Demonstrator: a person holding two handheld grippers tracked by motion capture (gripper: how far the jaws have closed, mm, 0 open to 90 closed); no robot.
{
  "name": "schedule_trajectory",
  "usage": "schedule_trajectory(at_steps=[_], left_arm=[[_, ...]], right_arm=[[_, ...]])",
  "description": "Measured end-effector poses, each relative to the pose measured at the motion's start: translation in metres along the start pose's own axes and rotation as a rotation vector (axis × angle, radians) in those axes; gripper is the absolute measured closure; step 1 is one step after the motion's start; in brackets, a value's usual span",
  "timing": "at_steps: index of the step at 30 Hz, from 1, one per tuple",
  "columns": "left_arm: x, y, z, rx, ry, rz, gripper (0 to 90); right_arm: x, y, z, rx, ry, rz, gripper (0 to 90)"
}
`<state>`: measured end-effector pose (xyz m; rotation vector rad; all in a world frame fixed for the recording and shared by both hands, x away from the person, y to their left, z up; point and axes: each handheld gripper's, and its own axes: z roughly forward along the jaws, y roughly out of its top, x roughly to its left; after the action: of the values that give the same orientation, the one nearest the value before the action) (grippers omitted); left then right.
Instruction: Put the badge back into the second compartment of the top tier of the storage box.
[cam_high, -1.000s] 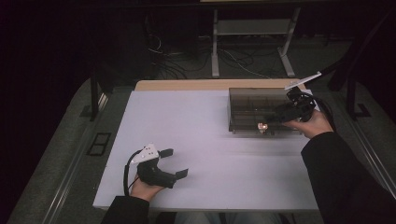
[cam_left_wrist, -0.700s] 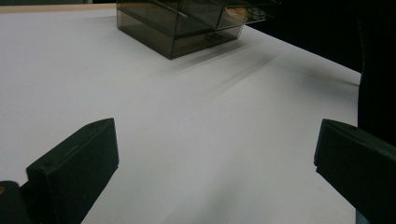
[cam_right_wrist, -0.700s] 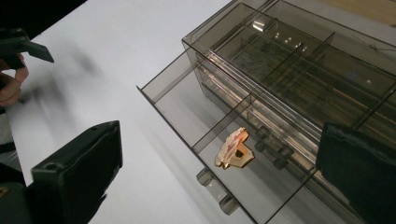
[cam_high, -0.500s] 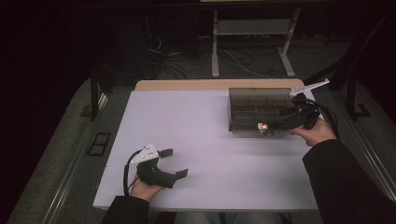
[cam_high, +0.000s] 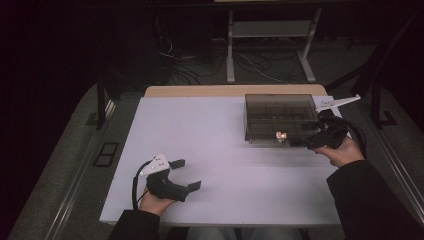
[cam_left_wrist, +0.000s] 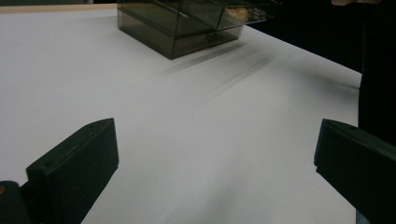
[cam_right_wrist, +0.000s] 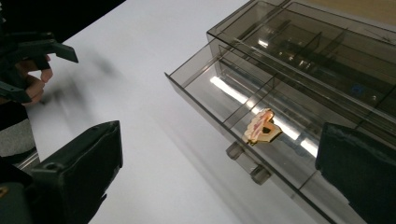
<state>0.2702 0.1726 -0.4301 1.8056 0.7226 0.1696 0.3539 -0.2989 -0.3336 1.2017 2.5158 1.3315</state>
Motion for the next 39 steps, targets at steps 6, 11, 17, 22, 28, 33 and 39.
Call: schedule_trajectory(at_steps=[6,11,17,22,28,33,39], left_arm=[[0.000,0.000,0.000,0.000,0.001,-0.001,0.0],[0.000,0.000,0.000,-0.002,0.001,-0.001,0.0],[0.000,0.000,0.000,-0.001,0.001,0.003,0.0],[0.000,0.000,0.000,-0.001,0.000,-0.001,0.0],[0.000,0.000,0.000,-0.001,0.002,-0.001,0.0],[0.000,0.000,0.000,-0.001,0.003,-0.003,0.0],[0.000,0.000,0.000,0.000,0.001,-0.002,0.0]], right_arm=[[0.011,-0.005,0.000,-0.009,0.006,-0.028,0.0],[0.017,-0.010,-0.001,-0.020,0.012,-0.036,0.0],[0.021,-0.019,-0.001,-0.034,0.024,-0.036,0.0],[0.024,-0.027,0.001,-0.046,0.031,-0.035,0.0],[0.028,-0.037,0.006,-0.046,0.032,-0.033,0.0],[0.031,-0.044,0.008,-0.054,0.036,-0.036,0.0],[0.034,-0.054,0.011,-0.057,0.041,-0.032,0.0]])
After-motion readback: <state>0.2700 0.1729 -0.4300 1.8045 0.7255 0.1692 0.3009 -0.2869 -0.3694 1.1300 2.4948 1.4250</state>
